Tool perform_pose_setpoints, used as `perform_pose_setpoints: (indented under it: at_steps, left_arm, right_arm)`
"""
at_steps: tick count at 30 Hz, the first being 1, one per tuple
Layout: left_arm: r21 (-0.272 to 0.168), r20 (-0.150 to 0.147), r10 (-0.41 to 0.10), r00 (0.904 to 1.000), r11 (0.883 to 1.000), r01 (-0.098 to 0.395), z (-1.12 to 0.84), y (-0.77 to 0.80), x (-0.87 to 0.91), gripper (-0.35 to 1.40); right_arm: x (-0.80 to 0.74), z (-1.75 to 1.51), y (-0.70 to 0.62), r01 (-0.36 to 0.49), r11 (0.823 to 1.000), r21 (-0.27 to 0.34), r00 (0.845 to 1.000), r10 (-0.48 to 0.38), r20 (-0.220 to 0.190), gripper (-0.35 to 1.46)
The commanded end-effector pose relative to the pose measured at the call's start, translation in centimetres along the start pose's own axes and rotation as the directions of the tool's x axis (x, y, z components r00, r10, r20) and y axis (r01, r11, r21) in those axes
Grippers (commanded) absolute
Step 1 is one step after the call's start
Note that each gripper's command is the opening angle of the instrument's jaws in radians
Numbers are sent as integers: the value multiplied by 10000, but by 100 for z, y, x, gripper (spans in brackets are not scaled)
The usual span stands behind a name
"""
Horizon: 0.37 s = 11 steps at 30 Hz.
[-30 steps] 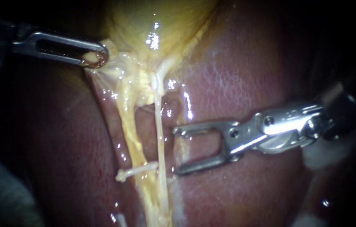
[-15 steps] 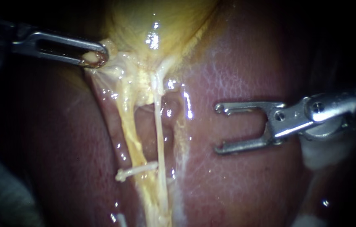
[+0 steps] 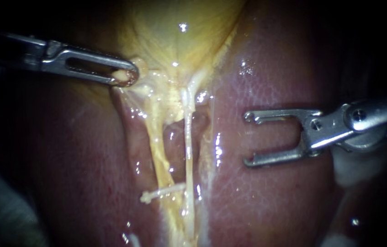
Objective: Going back first clip left tube
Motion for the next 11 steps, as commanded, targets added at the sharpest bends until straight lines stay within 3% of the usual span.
perform_pose_setpoints:
  at_steps: [1,11]
  left_arm:
    - [6,19,10,10000,10000,-10,2,-1,-1,-35]
    - [-22,43,15,10000,10000,-15,3,-1,0,-35]
  right_arm:
    - [0,0,-1,4,10000,35,10000,-4,-13,49]
    - [1,0,-3,10,9998,195,10000,-10,-31,49]
